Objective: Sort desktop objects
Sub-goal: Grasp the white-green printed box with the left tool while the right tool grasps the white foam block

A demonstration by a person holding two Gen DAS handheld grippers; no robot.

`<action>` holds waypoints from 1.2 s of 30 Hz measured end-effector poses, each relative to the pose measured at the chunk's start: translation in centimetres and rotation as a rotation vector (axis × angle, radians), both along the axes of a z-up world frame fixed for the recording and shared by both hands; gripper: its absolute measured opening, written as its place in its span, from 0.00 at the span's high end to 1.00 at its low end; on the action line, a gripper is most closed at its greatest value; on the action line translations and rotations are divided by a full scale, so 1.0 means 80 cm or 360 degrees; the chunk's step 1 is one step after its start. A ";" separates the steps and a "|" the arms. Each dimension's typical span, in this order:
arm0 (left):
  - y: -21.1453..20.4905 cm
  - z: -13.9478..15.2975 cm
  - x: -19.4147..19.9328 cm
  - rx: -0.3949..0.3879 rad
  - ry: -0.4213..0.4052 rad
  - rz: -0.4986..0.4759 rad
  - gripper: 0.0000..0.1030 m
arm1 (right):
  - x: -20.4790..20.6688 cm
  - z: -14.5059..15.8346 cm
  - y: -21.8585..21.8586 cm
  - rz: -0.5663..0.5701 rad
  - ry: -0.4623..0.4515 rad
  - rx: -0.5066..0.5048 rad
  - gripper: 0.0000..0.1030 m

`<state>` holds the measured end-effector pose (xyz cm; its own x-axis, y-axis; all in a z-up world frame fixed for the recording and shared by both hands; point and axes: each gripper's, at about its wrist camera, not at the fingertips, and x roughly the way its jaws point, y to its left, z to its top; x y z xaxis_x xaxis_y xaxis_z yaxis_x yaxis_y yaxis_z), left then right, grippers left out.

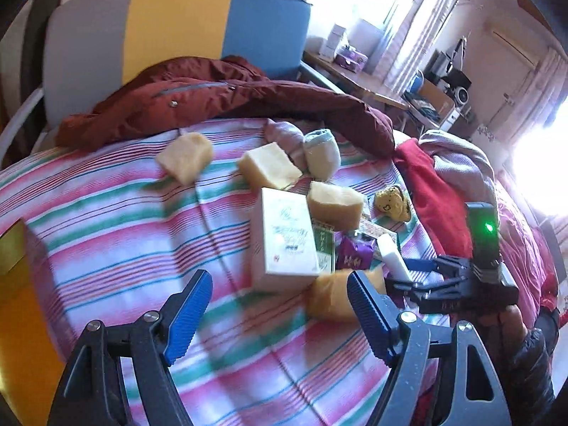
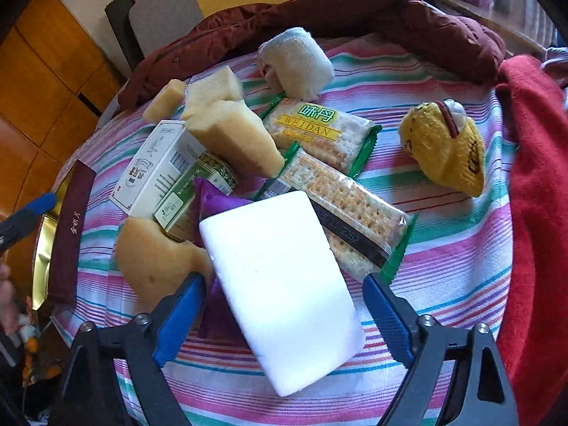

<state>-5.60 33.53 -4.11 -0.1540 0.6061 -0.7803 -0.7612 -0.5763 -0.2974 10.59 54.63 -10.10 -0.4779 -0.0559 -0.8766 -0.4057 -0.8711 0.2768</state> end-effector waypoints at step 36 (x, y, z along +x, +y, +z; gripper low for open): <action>0.026 -0.030 -0.003 -0.0065 0.0090 0.0074 0.47 | 0.010 0.036 -0.005 0.0034 0.0177 0.0150 0.58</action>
